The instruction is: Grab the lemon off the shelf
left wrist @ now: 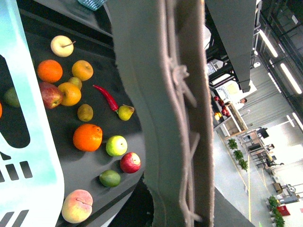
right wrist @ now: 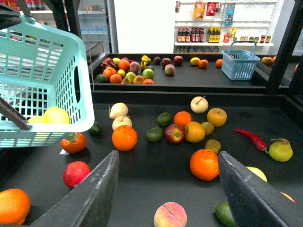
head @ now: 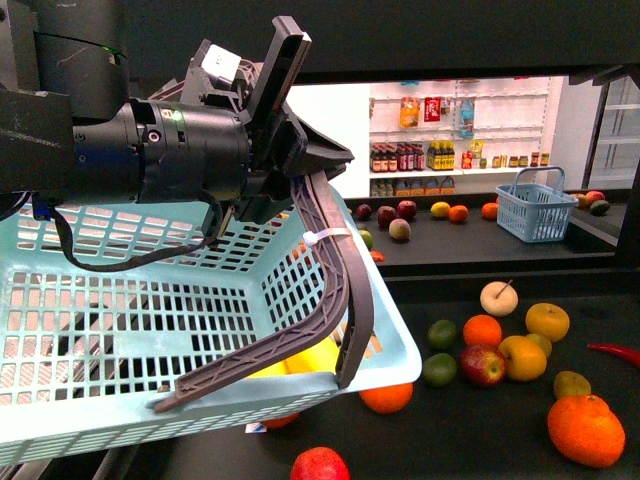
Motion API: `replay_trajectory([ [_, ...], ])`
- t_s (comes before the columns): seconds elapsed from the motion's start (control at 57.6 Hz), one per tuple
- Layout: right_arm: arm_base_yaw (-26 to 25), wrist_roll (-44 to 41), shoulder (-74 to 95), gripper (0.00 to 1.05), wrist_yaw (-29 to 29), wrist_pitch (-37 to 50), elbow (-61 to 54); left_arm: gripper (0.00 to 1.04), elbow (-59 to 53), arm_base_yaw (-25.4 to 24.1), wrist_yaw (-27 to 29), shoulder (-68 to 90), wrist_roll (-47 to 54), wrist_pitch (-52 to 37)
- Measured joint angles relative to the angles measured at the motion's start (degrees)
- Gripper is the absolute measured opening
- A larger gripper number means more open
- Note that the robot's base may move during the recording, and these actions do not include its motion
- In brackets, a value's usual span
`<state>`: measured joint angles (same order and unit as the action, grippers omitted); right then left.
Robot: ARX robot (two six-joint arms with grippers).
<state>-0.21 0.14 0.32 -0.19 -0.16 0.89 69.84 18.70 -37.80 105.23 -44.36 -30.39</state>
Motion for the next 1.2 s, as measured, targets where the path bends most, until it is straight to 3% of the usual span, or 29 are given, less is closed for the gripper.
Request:
replay_trajectory([
  [0.208,0.0,0.02,0.0,0.99,-0.02,0.0,0.0,0.09,0.0,0.0,0.0,0.0,0.0,0.0],
  [0.399,0.0,0.0,0.0,0.97,0.0,0.0,0.0,0.09,0.0,0.02,0.52,0.0,-0.13,0.04],
  [0.538,0.0,0.0,-0.02,0.97,-0.02,0.0,0.0,0.09,0.0,0.35,12.57,0.0,-5.27,0.74],
  [0.711,0.0,0.0,-0.02,0.97,0.0,-0.02,0.0,0.09,0.0,-1.7,18.53,0.85,-11.21,-2.78],
  [0.954,0.0,0.0,-0.07,0.97,0.0,0.0,0.0,0.09,1.27,-9.51,27.71,3.69,-24.02,-18.38],
  [1.197,0.0,0.0,-0.07,0.97,0.0,0.0,0.0,0.09,2.86,-18.64,30.67,6.58,-33.29,-26.38],
])
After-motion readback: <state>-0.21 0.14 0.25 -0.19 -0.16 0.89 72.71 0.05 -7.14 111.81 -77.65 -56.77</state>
